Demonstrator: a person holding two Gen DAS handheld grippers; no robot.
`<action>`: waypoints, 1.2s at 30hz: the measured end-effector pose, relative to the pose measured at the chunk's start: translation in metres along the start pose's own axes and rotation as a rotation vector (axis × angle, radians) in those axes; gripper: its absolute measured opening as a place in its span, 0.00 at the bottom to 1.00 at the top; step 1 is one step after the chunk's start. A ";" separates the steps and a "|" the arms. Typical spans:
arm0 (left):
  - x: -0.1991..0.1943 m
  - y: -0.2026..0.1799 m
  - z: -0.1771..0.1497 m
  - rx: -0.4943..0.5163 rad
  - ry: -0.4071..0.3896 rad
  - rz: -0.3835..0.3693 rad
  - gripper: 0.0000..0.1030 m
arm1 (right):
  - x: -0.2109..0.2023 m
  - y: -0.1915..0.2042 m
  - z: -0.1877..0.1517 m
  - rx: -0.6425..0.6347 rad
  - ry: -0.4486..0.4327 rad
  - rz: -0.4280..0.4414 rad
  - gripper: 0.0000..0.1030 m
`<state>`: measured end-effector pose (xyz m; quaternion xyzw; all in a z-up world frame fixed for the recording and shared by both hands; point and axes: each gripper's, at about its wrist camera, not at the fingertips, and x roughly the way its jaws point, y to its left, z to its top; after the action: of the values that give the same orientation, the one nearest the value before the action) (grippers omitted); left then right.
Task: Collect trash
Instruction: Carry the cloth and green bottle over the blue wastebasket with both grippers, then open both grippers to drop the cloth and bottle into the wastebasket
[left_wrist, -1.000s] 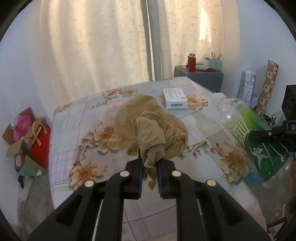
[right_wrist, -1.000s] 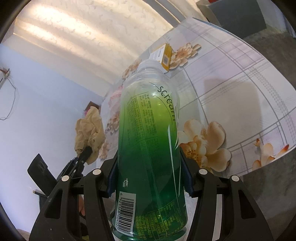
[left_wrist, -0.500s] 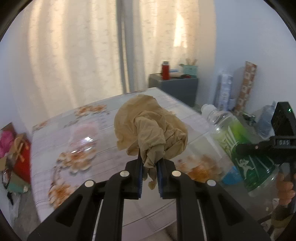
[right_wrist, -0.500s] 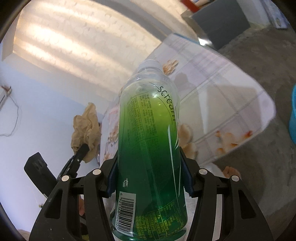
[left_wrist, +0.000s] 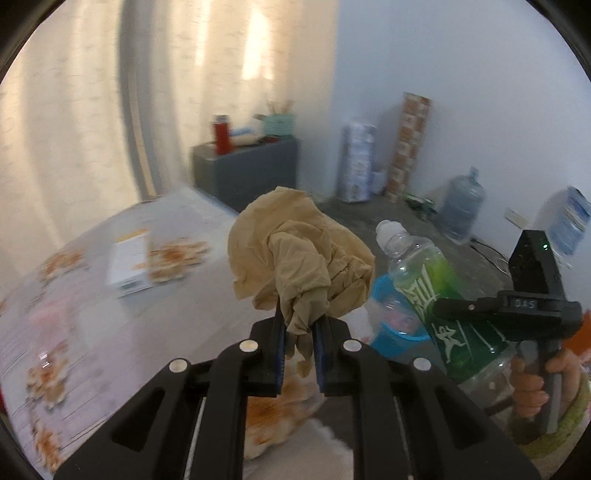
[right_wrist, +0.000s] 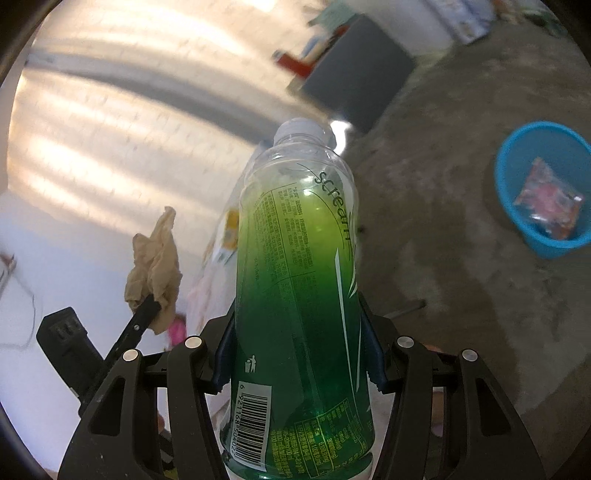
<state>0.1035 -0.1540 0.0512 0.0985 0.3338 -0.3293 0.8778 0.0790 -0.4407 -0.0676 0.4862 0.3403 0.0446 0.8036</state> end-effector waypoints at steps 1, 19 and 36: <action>0.006 -0.007 0.003 0.011 0.008 -0.018 0.12 | -0.007 -0.010 0.004 0.023 -0.021 -0.010 0.51; 0.201 -0.149 0.019 -0.030 0.390 -0.351 0.12 | -0.060 -0.159 -0.002 0.367 -0.194 -0.152 0.51; 0.411 -0.228 -0.002 -0.112 0.689 -0.313 0.13 | -0.007 -0.234 0.062 0.533 -0.134 -0.231 0.52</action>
<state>0.1857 -0.5374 -0.2072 0.1031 0.6378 -0.3881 0.6573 0.0495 -0.6130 -0.2359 0.6401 0.3391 -0.1702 0.6681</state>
